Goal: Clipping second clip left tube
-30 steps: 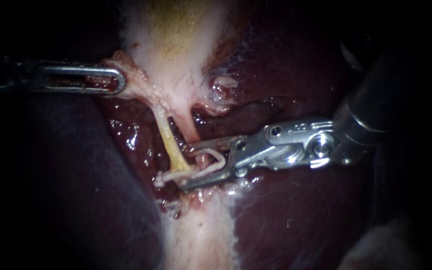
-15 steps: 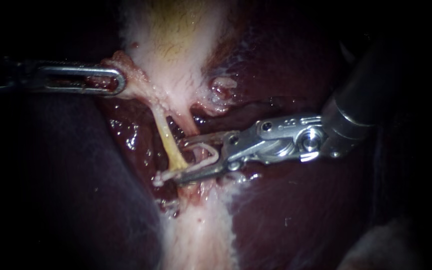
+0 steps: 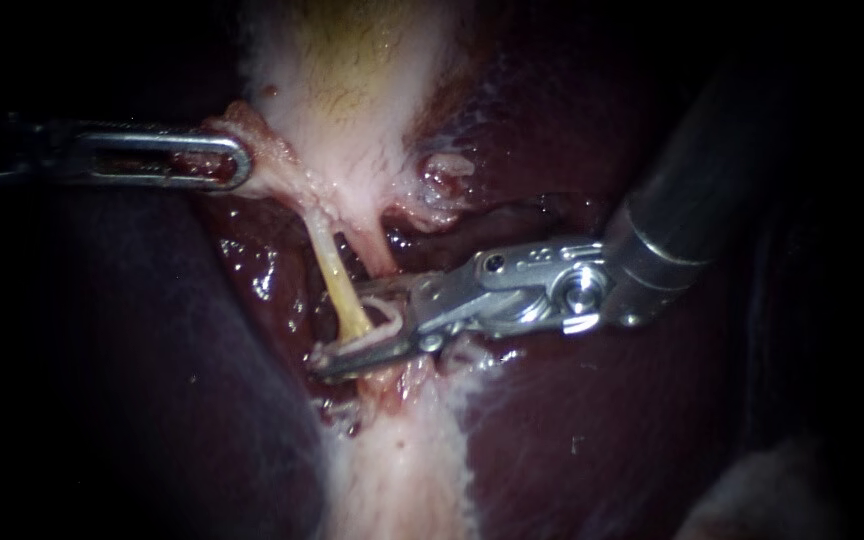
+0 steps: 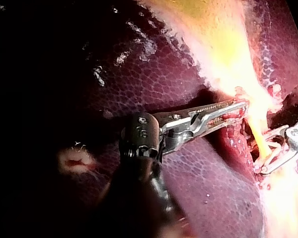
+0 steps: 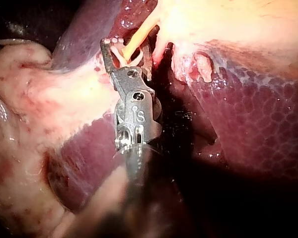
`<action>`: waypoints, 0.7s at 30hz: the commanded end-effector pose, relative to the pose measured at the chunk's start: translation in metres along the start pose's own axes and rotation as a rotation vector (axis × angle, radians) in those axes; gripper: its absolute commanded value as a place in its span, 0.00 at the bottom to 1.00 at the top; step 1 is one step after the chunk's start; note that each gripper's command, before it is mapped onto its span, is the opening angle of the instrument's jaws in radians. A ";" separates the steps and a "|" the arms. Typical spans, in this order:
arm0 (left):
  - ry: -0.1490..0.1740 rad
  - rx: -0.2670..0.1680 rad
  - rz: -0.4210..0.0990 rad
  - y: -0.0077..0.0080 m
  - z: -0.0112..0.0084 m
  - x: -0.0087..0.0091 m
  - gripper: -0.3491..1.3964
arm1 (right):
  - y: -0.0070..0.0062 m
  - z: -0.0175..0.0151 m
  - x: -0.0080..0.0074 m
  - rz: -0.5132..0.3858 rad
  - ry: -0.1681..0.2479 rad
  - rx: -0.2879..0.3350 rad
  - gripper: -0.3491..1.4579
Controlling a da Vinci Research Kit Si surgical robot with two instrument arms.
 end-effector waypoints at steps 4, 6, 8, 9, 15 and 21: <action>0.000 0.001 0.000 0.0000 0.0000 0.0000 0.00 | -0.0003 0.0003 0.0003 -0.001 0.016 0.006 0.46; 0.000 0.001 0.000 0.0000 0.0001 0.0000 0.00 | -0.0004 0.0005 0.0004 -0.002 0.019 0.010 0.46; 0.000 0.001 0.000 0.0000 0.0001 0.0000 0.00 | -0.0005 0.0006 0.0005 -0.002 0.024 0.014 0.46; 0.000 0.001 0.000 0.0000 0.0001 0.0000 0.00 | -0.0006 0.0006 0.0006 -0.002 0.029 0.019 0.46; 0.000 0.001 0.000 0.0000 0.0000 0.0000 0.00 | -0.0013 0.0008 0.0008 0.001 0.037 0.037 0.46; 0.000 0.001 0.000 0.0000 0.0000 0.0000 0.00 | -0.0029 0.0008 0.0014 -0.004 0.044 0.065 0.46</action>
